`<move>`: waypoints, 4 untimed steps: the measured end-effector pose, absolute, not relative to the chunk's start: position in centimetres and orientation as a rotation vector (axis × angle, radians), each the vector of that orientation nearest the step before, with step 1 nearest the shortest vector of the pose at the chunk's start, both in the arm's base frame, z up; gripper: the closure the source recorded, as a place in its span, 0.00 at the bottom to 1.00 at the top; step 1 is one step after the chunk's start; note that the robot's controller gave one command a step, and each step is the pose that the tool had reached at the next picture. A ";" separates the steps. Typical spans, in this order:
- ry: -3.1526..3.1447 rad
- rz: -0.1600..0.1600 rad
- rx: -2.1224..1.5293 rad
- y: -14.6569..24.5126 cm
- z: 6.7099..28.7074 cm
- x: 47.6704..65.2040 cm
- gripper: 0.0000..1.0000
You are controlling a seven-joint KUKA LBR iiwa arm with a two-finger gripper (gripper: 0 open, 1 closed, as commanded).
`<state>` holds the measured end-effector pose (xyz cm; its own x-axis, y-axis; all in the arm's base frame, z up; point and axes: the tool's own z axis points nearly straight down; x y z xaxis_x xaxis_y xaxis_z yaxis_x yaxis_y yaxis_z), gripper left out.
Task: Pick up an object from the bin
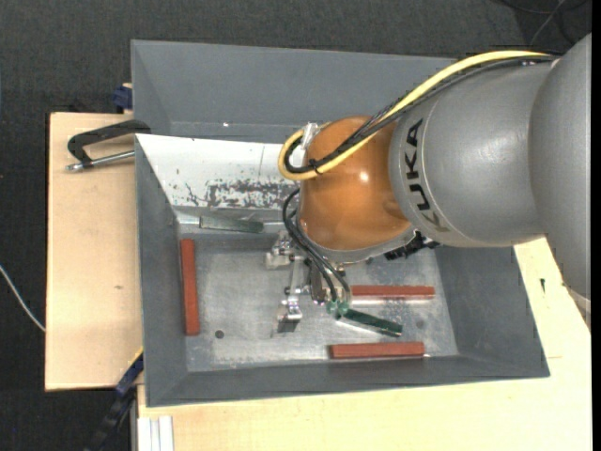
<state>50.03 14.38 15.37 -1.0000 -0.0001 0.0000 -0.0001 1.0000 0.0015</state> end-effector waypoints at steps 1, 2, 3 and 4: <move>3.129 0.006 0.057 10.7 9.5 57.5 0.00; 3.119 0.002 -0.352 5.8 7.5 58.2 0.00; 3.140 0.002 -0.074 3.5 8.5 57.6 0.00; 3.141 0.002 0.061 0.5 8.0 56.9 0.00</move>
Offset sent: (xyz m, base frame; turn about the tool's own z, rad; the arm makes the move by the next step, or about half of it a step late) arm 0.0759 -0.1031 -0.0837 -0.2640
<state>56.89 0.51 7.96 -0.9992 0.0389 -0.0003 0.0389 0.9992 0.0011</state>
